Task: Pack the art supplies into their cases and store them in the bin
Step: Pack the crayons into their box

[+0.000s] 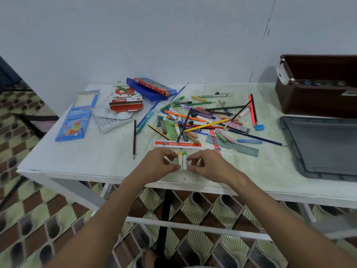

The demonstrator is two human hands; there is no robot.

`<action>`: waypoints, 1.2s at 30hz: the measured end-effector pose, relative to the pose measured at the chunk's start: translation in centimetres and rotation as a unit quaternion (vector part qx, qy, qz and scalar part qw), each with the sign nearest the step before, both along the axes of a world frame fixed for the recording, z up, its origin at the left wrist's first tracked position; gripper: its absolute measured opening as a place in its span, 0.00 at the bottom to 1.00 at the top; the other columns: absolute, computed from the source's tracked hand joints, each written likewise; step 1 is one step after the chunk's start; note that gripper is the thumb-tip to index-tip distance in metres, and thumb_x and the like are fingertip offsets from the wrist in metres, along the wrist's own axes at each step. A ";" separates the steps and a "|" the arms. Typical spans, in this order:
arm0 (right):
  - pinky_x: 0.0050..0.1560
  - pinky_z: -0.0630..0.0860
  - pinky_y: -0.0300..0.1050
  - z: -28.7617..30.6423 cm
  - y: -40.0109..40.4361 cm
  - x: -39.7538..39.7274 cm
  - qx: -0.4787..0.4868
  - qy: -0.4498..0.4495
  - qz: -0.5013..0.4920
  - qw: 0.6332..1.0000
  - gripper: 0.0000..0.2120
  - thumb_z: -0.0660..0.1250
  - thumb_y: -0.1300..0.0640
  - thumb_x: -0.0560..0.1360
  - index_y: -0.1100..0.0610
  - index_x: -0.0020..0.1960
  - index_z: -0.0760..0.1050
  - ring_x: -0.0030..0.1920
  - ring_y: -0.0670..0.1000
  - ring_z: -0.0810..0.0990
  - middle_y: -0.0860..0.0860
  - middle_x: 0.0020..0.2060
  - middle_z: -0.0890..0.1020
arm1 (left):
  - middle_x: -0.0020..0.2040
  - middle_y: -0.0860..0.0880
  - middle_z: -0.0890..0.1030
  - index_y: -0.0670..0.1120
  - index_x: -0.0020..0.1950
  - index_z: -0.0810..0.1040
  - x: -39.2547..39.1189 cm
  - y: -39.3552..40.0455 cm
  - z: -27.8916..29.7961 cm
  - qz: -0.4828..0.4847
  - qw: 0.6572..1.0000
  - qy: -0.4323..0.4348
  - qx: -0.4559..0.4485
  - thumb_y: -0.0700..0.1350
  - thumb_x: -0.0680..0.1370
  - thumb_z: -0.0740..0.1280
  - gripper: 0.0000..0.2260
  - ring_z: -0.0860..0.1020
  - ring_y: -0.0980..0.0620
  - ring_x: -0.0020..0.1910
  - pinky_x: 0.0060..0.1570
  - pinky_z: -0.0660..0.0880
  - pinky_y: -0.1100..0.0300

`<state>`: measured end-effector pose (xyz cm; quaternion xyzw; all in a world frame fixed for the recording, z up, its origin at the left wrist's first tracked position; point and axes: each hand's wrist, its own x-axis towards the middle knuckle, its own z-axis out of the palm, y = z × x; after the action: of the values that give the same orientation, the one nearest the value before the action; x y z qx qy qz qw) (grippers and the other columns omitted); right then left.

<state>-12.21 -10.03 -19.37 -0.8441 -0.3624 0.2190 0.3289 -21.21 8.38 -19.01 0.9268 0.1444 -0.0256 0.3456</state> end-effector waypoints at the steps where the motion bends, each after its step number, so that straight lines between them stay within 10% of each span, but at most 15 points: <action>1: 0.35 0.66 0.28 0.1 0.0 0.0 -0.001 -0.003 0.002 1.000 0.14 0.70 0.52 0.75 0.53 0.60 0.80 0.37 0.40 0.75 0.45 0.42 0.80 | 0.48 0.55 0.80 0.51 0.58 0.81 0.0 0.0 -0.1 0.000 1.000 -0.001 0.001 0.52 0.71 0.75 0.17 0.79 0.59 0.42 0.45 0.76 0.63; 25: 0.36 0.72 0.35 0.3 1.1 1.0 0.034 -0.017 -0.034 0.999 0.15 0.69 0.49 0.75 0.49 0.61 0.78 0.35 0.43 0.76 0.47 0.41 0.80 | 0.41 0.52 0.80 0.53 0.60 0.79 1.7 1.3 0.8 -0.014 0.999 -0.011 0.034 0.54 0.76 0.69 0.13 0.77 0.56 0.39 0.38 0.70 0.64; 36: 0.45 0.68 0.34 3.9 6.7 10.0 0.039 -0.134 -0.032 0.990 0.11 0.69 0.61 0.75 0.57 0.57 0.81 0.45 0.44 0.75 0.51 0.51 0.82 | 0.53 0.48 0.80 0.50 0.61 0.79 9.9 9.5 3.6 0.025 0.984 -0.042 0.172 0.48 0.76 0.68 0.13 0.74 0.52 0.46 0.46 0.69 0.60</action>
<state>-2.21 -3.36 -15.43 -0.8635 -0.3840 0.0789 0.3172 -11.36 17.89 -15.42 0.9687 0.1554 0.0475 0.1878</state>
